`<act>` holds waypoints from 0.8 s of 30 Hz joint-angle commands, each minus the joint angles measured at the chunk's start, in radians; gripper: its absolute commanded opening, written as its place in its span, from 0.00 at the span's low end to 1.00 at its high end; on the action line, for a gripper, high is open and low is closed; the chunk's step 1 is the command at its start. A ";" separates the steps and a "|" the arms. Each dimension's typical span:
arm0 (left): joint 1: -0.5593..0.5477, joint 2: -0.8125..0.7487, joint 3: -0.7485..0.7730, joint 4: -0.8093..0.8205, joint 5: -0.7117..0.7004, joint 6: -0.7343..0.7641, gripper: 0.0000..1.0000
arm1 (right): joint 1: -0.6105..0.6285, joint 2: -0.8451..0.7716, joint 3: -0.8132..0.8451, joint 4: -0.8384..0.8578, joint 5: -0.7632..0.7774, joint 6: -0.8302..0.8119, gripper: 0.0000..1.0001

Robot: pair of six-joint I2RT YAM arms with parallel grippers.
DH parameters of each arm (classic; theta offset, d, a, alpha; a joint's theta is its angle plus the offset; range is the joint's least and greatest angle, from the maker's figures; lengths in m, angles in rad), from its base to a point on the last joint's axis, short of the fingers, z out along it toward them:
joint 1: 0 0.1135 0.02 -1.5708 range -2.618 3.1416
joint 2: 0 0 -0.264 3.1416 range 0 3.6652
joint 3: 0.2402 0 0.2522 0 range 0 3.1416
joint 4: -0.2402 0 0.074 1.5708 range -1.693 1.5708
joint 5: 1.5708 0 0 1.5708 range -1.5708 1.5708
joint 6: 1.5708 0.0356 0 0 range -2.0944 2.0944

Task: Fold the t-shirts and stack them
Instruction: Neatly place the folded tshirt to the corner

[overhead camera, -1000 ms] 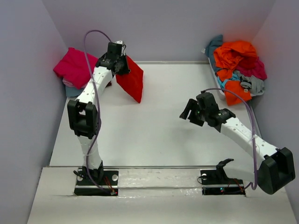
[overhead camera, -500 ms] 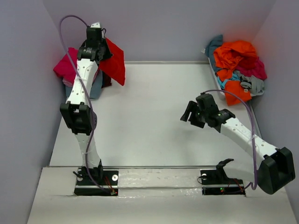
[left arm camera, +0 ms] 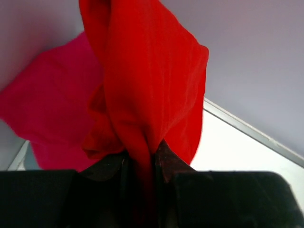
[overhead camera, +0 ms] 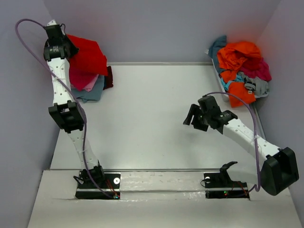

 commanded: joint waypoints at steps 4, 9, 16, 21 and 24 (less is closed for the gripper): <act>0.120 0.000 0.054 0.029 0.036 -0.087 0.06 | -0.004 0.044 0.032 0.005 -0.016 -0.028 0.70; 0.130 0.036 0.061 -0.026 -0.073 -0.105 0.06 | -0.004 0.060 0.029 0.028 -0.056 -0.031 0.70; 0.130 0.068 0.048 -0.088 -0.206 -0.128 0.06 | -0.004 0.071 0.004 0.057 -0.081 -0.031 0.70; 0.130 0.080 0.016 -0.129 -0.309 -0.159 0.06 | -0.004 0.078 -0.008 0.072 -0.102 -0.038 0.70; 0.139 0.076 0.002 -0.135 -0.331 -0.179 0.06 | -0.004 0.078 -0.017 0.080 -0.114 -0.042 0.70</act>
